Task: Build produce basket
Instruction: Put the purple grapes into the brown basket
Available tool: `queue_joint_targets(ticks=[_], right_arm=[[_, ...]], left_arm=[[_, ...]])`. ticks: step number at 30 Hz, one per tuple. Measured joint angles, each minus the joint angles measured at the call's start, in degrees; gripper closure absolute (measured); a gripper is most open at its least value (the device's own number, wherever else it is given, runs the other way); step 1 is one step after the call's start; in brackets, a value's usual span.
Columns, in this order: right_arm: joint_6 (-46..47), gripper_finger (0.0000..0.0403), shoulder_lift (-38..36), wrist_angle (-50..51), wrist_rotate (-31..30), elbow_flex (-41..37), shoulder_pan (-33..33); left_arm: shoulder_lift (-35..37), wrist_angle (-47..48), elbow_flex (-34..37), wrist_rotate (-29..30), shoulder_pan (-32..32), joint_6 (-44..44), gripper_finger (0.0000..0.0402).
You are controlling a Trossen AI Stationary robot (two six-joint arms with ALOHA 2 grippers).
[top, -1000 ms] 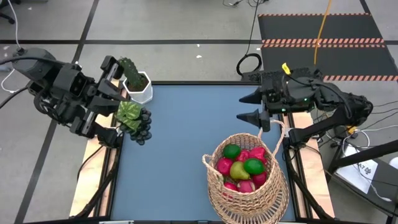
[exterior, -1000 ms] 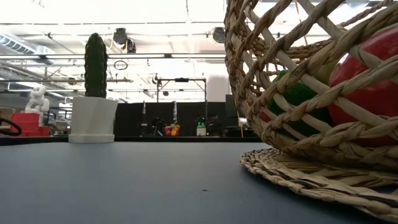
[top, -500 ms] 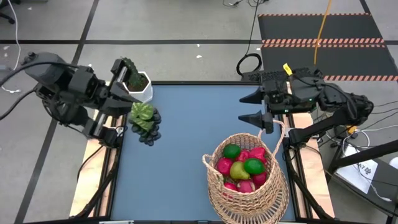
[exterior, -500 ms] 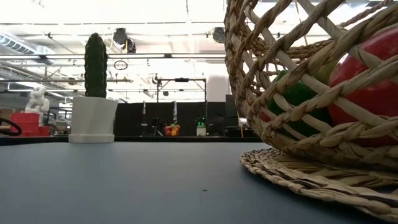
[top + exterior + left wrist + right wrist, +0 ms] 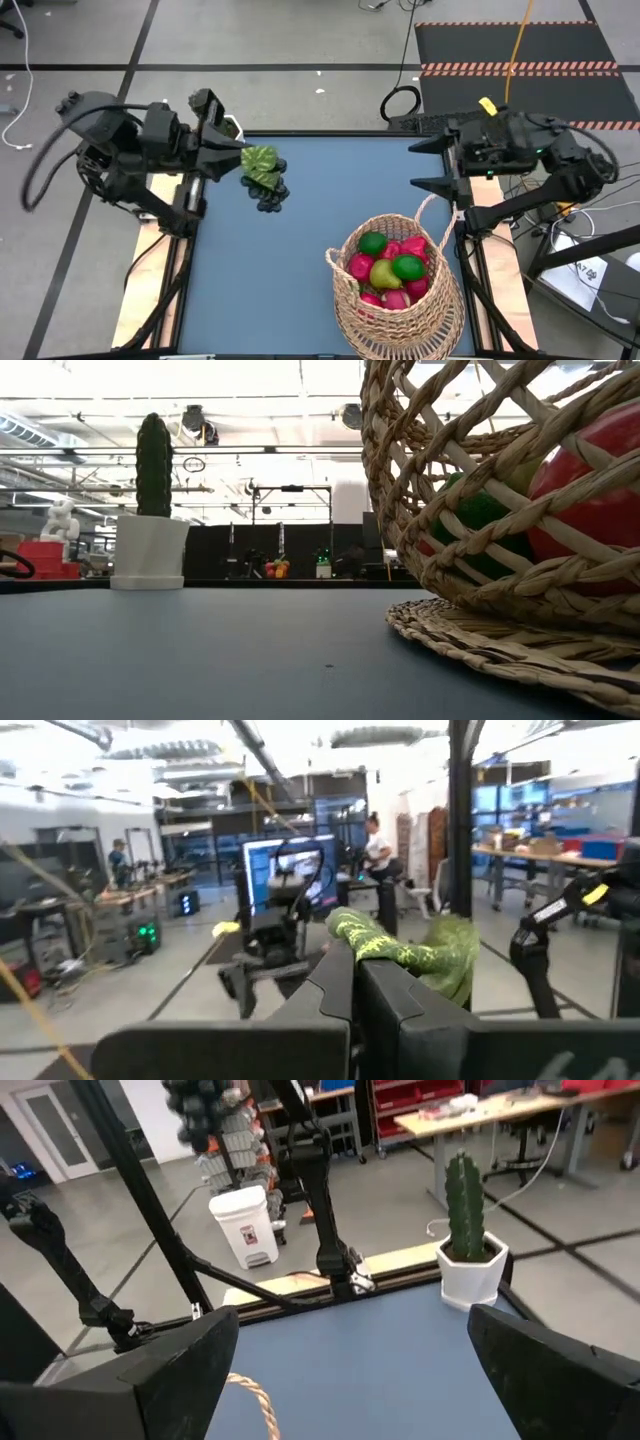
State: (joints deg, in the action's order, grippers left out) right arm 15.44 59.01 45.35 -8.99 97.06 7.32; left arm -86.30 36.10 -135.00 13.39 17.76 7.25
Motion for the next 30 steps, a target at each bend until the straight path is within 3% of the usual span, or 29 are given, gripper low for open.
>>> queue_joint_targets(ticks=[14,19,30], right_arm=[[-6.26,0.0014,-4.40,0.83,-0.31,0.00,-2.17],[-6.01,0.0014,-4.47,0.79,-4.16,0.00,-2.15],[-5.64,0.0014,-2.90,-0.38,-11.91,0.00,-2.15]], left_arm=[[-6.54,-5.09,0.00,12.23,-1.04,-2.62,0.0399],[-8.86,-9.14,0.00,25.03,-1.78,-2.61,0.0397],[-14.82,-17.57,0.00,46.07,-2.73,0.27,0.0398]])
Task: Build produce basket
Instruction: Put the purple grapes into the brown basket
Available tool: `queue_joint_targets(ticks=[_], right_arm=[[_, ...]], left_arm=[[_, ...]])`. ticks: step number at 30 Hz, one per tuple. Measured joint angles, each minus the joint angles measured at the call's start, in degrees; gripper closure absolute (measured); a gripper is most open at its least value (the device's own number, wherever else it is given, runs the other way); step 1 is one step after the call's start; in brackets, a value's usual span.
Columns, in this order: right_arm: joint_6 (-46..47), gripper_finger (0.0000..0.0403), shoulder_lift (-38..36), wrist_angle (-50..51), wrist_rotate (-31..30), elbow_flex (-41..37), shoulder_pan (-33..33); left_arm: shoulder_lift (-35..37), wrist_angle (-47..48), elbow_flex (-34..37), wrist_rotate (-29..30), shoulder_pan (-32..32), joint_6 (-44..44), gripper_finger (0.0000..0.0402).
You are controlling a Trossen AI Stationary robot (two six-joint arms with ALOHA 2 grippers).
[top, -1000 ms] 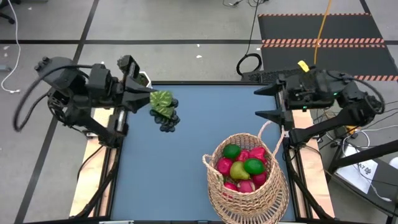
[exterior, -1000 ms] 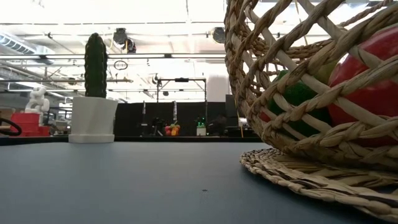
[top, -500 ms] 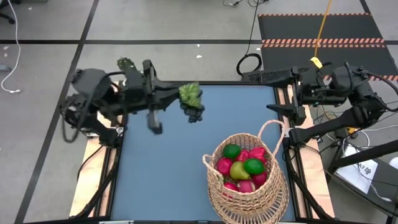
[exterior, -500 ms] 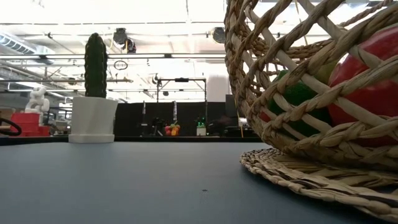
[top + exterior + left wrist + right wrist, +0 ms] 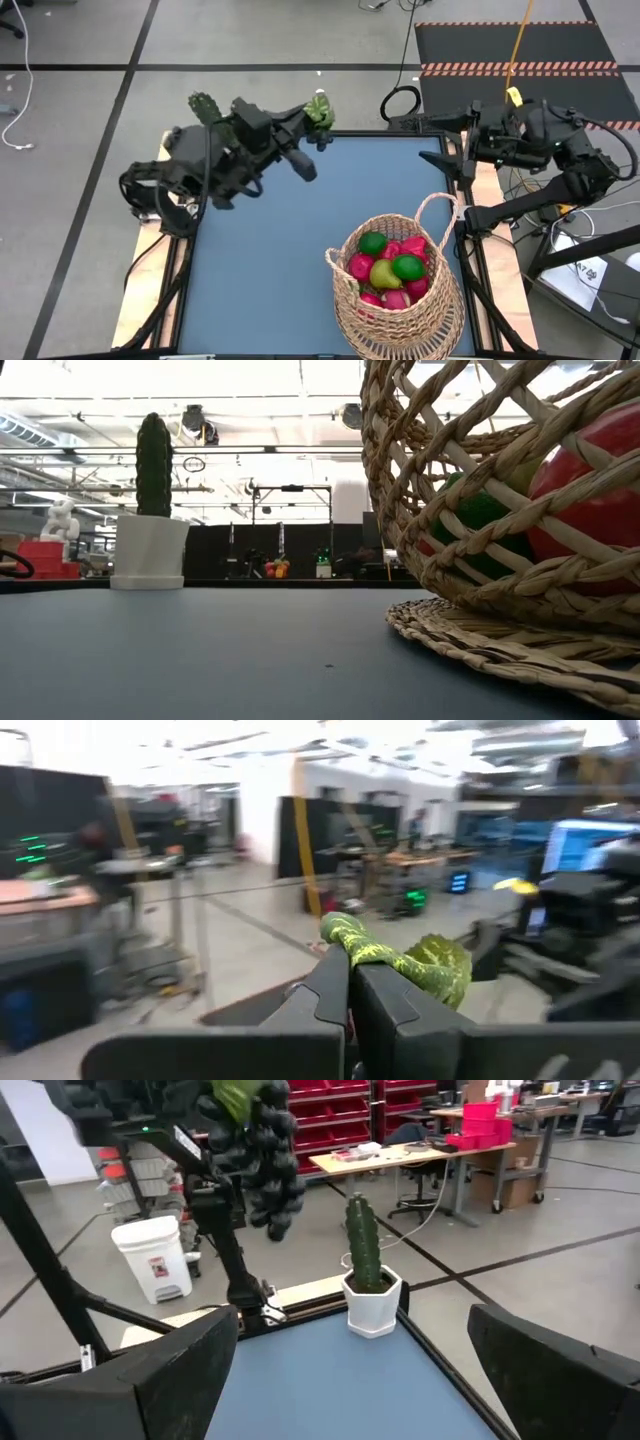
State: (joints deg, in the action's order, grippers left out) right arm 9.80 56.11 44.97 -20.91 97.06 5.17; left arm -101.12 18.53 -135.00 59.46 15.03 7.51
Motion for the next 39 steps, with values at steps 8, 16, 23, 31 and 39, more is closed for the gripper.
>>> queue_joint_targets(ticks=[8,16,23,31,39], right_arm=[[2.87,0.0014,0.87,-0.20,-0.28,0.00,0.00],[5.06,0.0014,1.13,-0.16,-0.30,0.00,0.00],[5.09,0.0014,1.13,-0.13,-0.30,0.00,0.01],[4.05,0.0014,1.10,-0.11,-0.28,0.00,0.02],[3.90,0.0014,1.13,-0.13,-0.28,0.00,0.00]], left_arm=[[-3.04,-1.91,0.02,4.41,-0.48,-0.37,0.0399],[-3.41,-1.89,0.04,5.22,-2.05,-2.10,0.0398],[-3.37,-1.52,0.02,5.18,-3.59,-5.35,0.0398],[-3.37,-1.58,0.02,-0.54,-4.73,-9.51,0.0398],[-3.37,-0.59,0.02,-16.74,-6.52,-11.64,0.0398]])
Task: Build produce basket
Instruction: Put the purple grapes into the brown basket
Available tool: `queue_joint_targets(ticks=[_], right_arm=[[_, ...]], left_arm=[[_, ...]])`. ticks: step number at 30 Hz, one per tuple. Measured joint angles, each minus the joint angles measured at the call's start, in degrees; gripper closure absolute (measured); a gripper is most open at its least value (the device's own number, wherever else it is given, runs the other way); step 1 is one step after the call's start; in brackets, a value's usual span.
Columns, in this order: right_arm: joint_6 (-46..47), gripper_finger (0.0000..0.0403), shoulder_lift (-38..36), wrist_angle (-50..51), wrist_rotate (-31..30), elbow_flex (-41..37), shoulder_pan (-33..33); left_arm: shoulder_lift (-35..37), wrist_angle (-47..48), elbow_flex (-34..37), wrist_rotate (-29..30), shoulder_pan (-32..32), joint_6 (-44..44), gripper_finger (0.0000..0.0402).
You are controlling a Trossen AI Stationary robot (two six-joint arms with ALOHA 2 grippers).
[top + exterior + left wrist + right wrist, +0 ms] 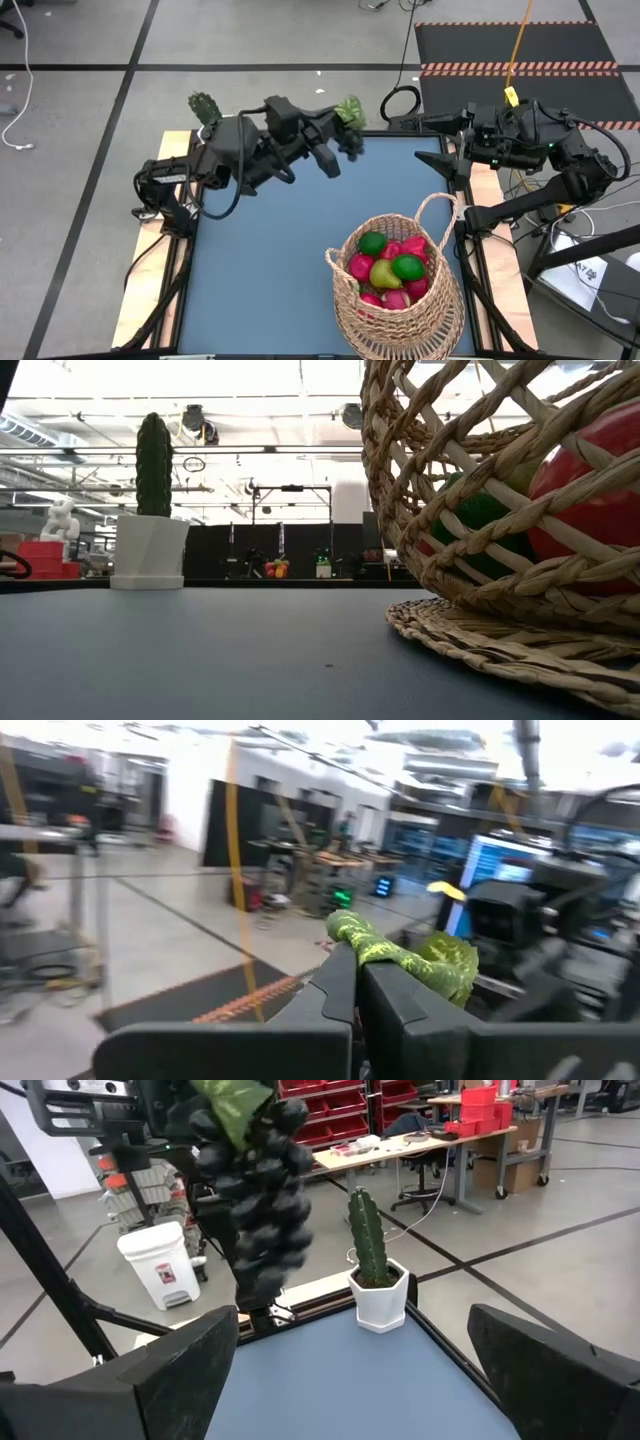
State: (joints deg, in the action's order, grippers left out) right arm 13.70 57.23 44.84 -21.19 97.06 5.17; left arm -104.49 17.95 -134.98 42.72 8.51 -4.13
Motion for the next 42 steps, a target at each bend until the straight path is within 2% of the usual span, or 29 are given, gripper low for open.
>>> queue_joint_targets(ticks=[3,8,13,19,23,26,31,38,42], right_arm=[[-1.08,0.0014,0.02,-0.18,0.02,0.00,0.00],[-2.90,0.0014,0.11,-3.64,0.04,0.00,0.02],[-3.00,0.0014,0.95,-9.21,0.50,0.00,0.01],[-2.87,0.0014,3.12,-14.17,5.77,0.00,0.02],[-2.62,0.0020,4.76,-18.12,11.82,0.00,0.02],[-1.92,0.0036,5.88,-21.25,16.08,0.00,0.02],[-0.91,0.0081,7.16,-24.03,19.62,0.00,0.02],[-0.93,0.0149,7.97,-24.04,19.89,0.00,0.02],[-1.21,0.0179,8.11,-24.02,19.89,0.00,0.02]], left_arm=[[0.01,1.78,0.00,-5.92,-0.99,-1.28,0.0399],[0.01,5.43,0.00,-20.19,-2.97,-0.58,0.0397],[0.00,8.54,0.00,-27.30,-4.36,0.74,0.0397],[0.00,8.95,0.00,-37.90,-5.77,3.71,0.0398],[0.00,8.55,0.00,-44.88,-6.84,5.26,0.0398],[0.00,6.79,0.00,-49.92,-7.82,7.25,0.0398],[0.01,3.97,0.00,-56.69,-9.64,7.46,0.0399],[-0.01,4.01,-0.01,-62.55,-11.72,6.94,0.0399],[-0.46,3.36,0.00,-63.89,-12.81,5.18,0.0396]])
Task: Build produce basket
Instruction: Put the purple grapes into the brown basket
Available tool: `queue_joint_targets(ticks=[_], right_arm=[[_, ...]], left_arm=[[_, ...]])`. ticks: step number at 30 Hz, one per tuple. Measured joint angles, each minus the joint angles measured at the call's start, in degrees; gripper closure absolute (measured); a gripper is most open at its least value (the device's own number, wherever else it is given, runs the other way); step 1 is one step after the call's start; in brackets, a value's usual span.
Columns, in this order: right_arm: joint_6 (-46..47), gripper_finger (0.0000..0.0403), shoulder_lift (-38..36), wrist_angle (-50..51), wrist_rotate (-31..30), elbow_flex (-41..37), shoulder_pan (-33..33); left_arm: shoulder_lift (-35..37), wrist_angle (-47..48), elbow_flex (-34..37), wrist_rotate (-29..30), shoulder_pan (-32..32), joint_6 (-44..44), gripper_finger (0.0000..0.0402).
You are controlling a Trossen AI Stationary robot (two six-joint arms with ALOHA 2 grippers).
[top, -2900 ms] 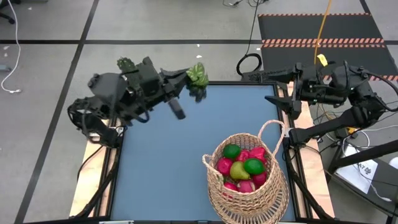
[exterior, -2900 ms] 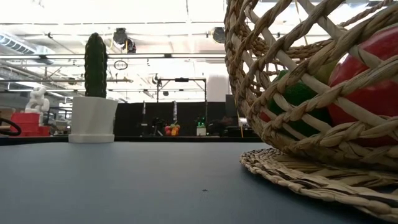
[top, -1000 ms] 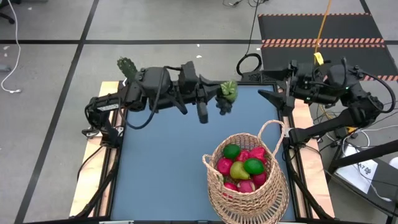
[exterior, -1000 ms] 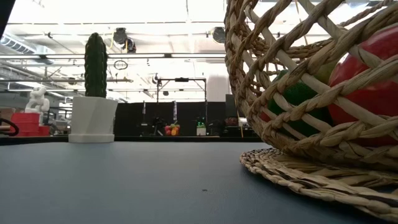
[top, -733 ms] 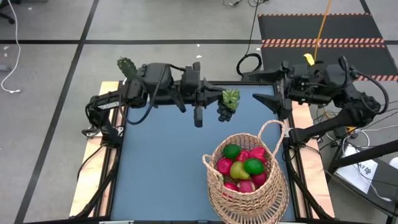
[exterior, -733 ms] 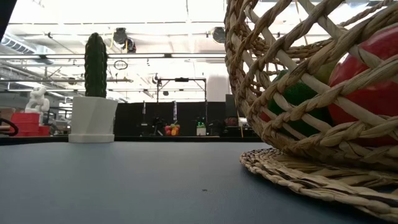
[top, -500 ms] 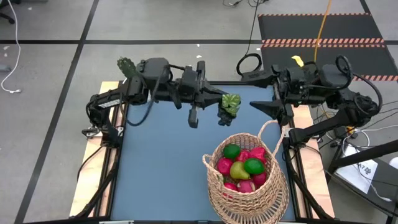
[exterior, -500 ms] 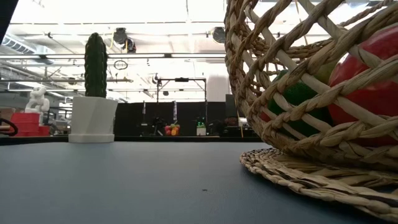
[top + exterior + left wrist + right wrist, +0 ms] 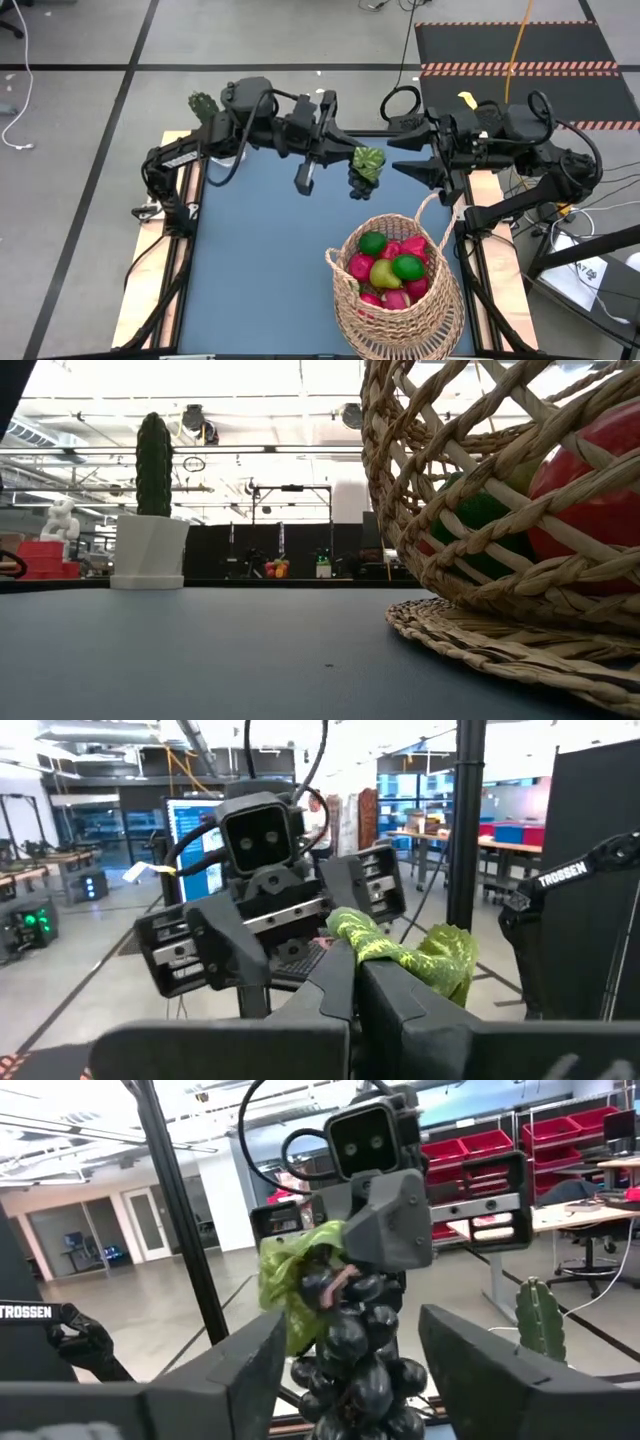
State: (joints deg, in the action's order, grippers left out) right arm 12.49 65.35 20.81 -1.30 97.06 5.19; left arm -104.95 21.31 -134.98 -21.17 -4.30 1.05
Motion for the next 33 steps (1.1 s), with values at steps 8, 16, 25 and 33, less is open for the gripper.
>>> queue_joint_targets(ticks=[8,16,25,33], right_arm=[[-4.05,0.0210,0.39,-0.02,-0.02,0.00,0.00],[-7.68,0.0240,1.12,-0.79,-0.07,0.00,0.00],[-8.92,0.0274,2.33,-3.71,-0.28,0.04,0.00],[-8.86,0.0300,3.10,-4.71,-0.28,0.02,-0.39]], left_arm=[[-0.56,-0.37,0.00,-3.16,-1.79,-1.58,0.0398],[-0.54,-0.45,-0.02,-3.39,-2.08,-1.50,0.0398],[-0.54,-0.52,-0.02,-3.39,-2.07,-1.54,0.0399],[-0.54,-0.51,-0.02,-3.39,-2.07,-1.53,0.0399]])
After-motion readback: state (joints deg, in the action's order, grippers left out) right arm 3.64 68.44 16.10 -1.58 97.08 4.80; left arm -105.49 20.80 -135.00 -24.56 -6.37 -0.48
